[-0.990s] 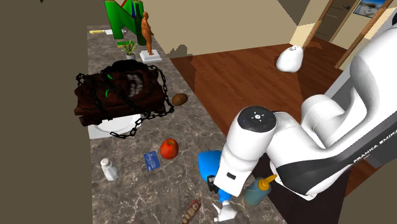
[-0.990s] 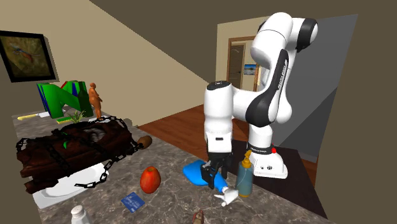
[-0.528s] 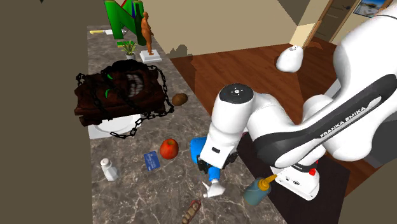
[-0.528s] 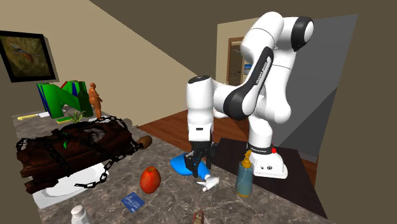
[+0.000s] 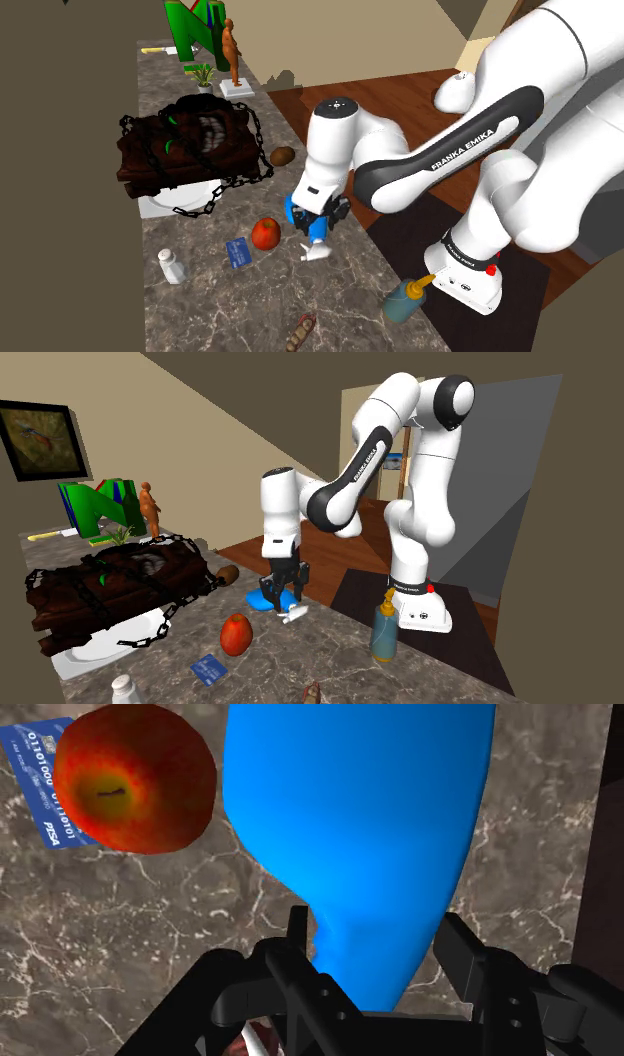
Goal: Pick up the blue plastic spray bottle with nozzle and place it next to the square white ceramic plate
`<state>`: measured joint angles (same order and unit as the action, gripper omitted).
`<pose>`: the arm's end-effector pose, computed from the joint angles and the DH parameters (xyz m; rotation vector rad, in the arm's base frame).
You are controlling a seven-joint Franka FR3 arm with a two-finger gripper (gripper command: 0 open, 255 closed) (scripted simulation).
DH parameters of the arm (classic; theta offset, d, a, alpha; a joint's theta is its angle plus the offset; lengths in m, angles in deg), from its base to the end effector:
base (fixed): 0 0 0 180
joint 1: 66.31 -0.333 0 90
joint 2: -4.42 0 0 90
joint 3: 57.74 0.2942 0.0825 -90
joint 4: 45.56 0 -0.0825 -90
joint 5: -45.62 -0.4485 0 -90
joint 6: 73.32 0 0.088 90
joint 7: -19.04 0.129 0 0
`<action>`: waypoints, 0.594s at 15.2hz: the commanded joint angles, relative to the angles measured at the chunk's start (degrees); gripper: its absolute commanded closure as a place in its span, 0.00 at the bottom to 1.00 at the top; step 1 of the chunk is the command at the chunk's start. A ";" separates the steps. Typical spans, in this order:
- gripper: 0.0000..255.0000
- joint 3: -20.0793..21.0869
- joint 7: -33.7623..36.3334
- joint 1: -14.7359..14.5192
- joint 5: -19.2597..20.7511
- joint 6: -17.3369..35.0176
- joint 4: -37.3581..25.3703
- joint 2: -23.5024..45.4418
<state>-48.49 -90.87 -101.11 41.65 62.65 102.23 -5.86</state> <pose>0.3443 0.3298 0.2298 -0.7815 -3.0105 0.0212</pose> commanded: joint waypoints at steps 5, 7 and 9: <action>1.00 -4.52 -6.81 4.16 2.44 -0.80 -7.88 7.29; 1.00 -5.81 -8.99 5.38 2.87 -1.40 -10.94 9.77; 1.00 -6.97 -11.13 6.56 3.14 -2.14 -14.23 12.35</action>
<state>-54.74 -100.69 -95.25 44.61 61.23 89.94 5.33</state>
